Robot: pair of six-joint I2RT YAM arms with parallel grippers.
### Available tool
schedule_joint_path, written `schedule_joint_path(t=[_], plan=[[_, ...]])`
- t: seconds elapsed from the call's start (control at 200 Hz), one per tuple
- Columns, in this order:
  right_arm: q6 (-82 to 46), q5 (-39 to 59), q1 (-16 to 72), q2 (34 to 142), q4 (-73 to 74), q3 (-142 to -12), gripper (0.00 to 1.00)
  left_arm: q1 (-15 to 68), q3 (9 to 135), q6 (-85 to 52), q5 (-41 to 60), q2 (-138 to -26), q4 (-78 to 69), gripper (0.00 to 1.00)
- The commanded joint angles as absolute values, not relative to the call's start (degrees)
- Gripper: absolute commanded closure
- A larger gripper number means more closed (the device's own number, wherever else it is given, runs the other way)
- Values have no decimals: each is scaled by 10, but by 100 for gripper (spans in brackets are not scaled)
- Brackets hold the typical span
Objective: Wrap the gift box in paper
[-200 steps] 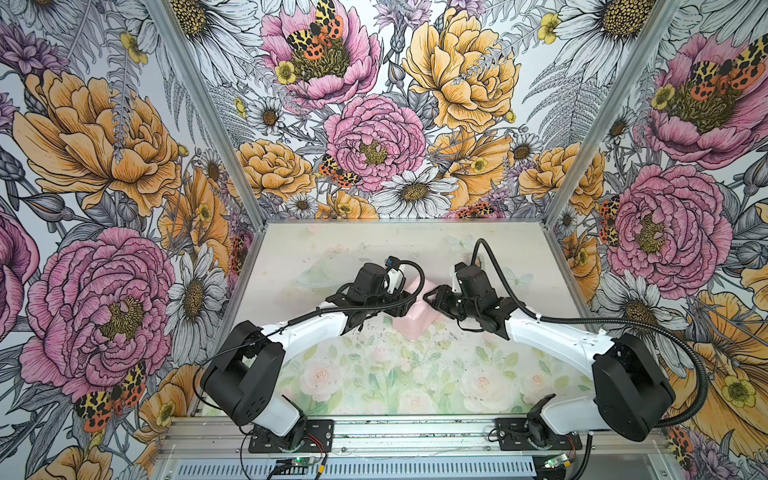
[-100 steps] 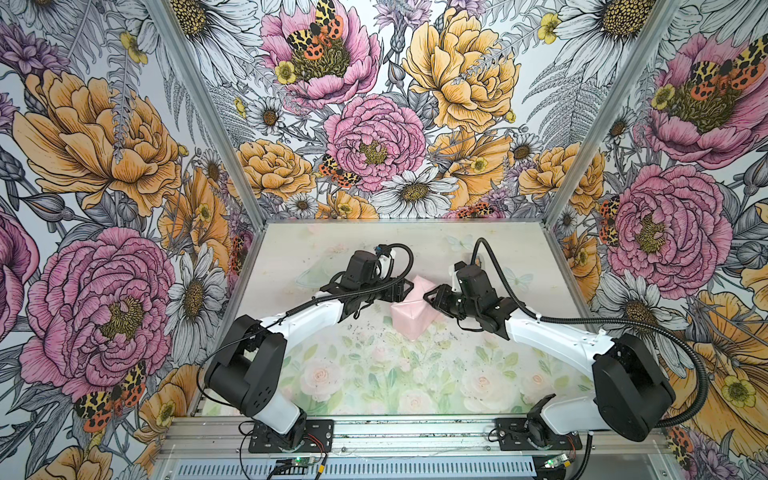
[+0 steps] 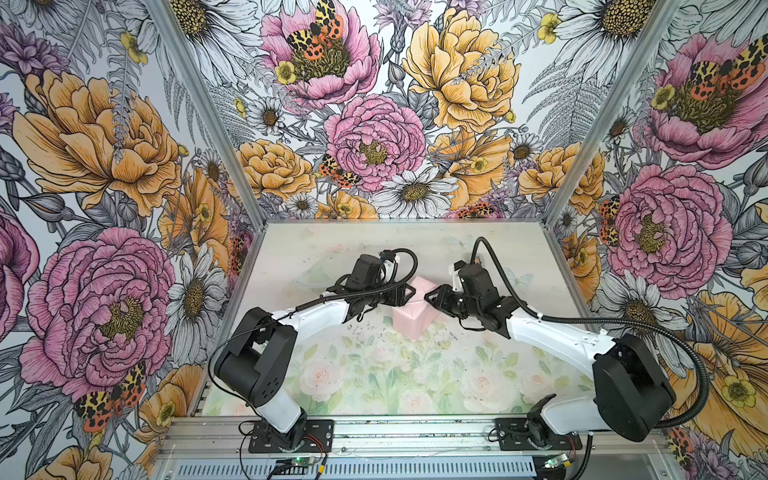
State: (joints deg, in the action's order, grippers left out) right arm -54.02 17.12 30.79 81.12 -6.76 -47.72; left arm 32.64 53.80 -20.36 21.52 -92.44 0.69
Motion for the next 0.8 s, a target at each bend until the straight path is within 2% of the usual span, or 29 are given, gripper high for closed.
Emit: schedule_joint_path(t=[0.0,0.155,0.3,0.39,0.72,0.795], plan=[[-502,199,294,838,-99,-491,69,342,506,-213,201,-909,37,42],[-487,210,282,839,-115,-503,68,349,497,-222,172,-907,33,45],[-490,210,285,804,-141,-522,46,349,492,-223,153,-915,34,46],[-492,213,286,789,-164,-536,41,351,491,-222,147,-915,32,46],[-491,211,298,822,-173,-560,39,356,492,-222,135,-911,34,46],[-486,207,299,835,-173,-558,44,355,497,-225,138,-908,37,46]])
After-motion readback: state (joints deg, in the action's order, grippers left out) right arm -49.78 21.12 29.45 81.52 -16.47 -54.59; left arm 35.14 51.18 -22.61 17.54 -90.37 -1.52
